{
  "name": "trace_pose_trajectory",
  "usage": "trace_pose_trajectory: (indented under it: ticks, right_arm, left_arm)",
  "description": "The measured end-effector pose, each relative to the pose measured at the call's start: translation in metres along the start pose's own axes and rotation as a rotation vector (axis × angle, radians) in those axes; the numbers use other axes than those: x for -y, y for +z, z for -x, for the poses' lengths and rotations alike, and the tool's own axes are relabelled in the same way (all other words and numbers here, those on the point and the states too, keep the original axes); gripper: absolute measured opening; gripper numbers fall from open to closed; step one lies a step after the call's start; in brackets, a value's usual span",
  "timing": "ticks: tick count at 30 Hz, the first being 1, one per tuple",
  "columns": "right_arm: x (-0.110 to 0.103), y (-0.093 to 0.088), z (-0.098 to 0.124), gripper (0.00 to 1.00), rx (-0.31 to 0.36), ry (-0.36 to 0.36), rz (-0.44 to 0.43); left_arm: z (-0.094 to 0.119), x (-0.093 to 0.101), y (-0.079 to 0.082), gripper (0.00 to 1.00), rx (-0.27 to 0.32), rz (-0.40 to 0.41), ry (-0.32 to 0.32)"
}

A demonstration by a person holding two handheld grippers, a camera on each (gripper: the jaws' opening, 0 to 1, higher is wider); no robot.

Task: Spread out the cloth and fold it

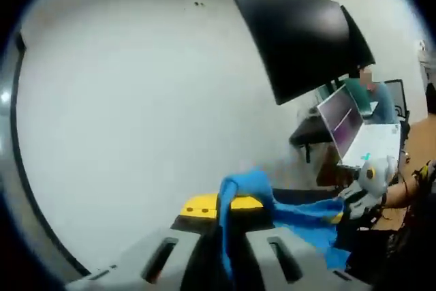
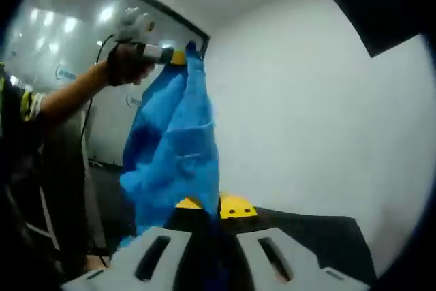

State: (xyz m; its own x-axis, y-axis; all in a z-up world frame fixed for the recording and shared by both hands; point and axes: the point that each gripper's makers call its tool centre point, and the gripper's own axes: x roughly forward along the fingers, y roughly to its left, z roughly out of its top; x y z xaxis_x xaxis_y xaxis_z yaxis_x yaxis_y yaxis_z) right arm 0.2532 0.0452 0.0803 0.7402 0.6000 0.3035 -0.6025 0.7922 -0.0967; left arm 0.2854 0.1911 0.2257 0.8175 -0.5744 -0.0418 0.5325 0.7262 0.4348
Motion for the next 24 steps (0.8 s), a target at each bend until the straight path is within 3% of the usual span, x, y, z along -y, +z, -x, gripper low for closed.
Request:
trace_pose_trajectory:
  ticks: [1,2,3,4,5,7,8,9,10,14,15,18,21,23,24]
  right_arm:
    - [0.007,0.017,-0.004,0.0,0.007,-0.01,0.006]
    - [0.018,0.045,-0.011,0.0,0.017,-0.035,0.031]
    - [0.027,0.082,-0.018,0.0,0.061,-0.066,0.069]
    - [0.03,0.12,-0.024,0.0,0.13,-0.063,0.098]
    - [0.031,0.15,-0.032,0.0,0.155,-0.054,0.111]
    - [0.032,0.202,-0.049,0.0,0.171,-0.057,0.236]
    - [0.029,0.223,-0.058,0.0,0.169,-0.048,0.297]
    - [0.026,0.25,-0.068,0.0,0.166,-0.05,0.387]
    - [0.025,0.268,-0.075,0.0,0.171,-0.064,0.46]
    - [0.017,0.325,-0.092,0.0,0.184,-0.085,0.596]
    - [0.017,0.35,-0.091,0.0,0.211,-0.106,0.622]
    - [0.015,0.417,-0.078,0.0,0.343,-0.119,0.577]
    - [0.003,0.455,-0.062,0.0,0.429,-0.106,0.585]
    - [0.001,0.459,-0.068,0.0,0.423,-0.11,0.637]
    - [0.003,0.455,-0.075,0.0,0.414,-0.11,0.638]
  left_arm:
    - [0.004,-0.014,-0.003,0.01,0.002,0.036,0.022]
    - [0.009,-0.026,-0.005,0.01,0.007,0.074,0.029]
    - [0.014,-0.038,-0.006,0.01,0.017,0.116,0.033]
    - [0.019,-0.052,-0.004,0.01,0.034,0.16,0.043]
    - [0.025,-0.063,0.001,0.01,0.058,0.2,0.039]
    - [0.038,-0.078,0.023,0.01,0.119,0.313,0.005]
    - [0.045,-0.085,0.036,0.01,0.138,0.345,0.004]
    - [0.053,-0.098,0.054,0.01,0.161,0.325,0.035]
    - [0.058,-0.106,0.069,0.01,0.18,0.307,0.058]
    - [0.082,-0.131,0.141,0.01,0.219,0.242,0.114]
    - [0.095,-0.137,0.178,0.01,0.273,0.23,0.117]
    - [0.126,-0.124,0.244,0.01,0.338,0.199,0.055]
    - [0.141,-0.119,0.269,0.01,0.368,0.104,0.098]
    - [0.137,-0.122,0.264,0.01,0.343,0.081,0.115]
    - [0.128,-0.127,0.252,0.01,0.323,0.094,0.111]
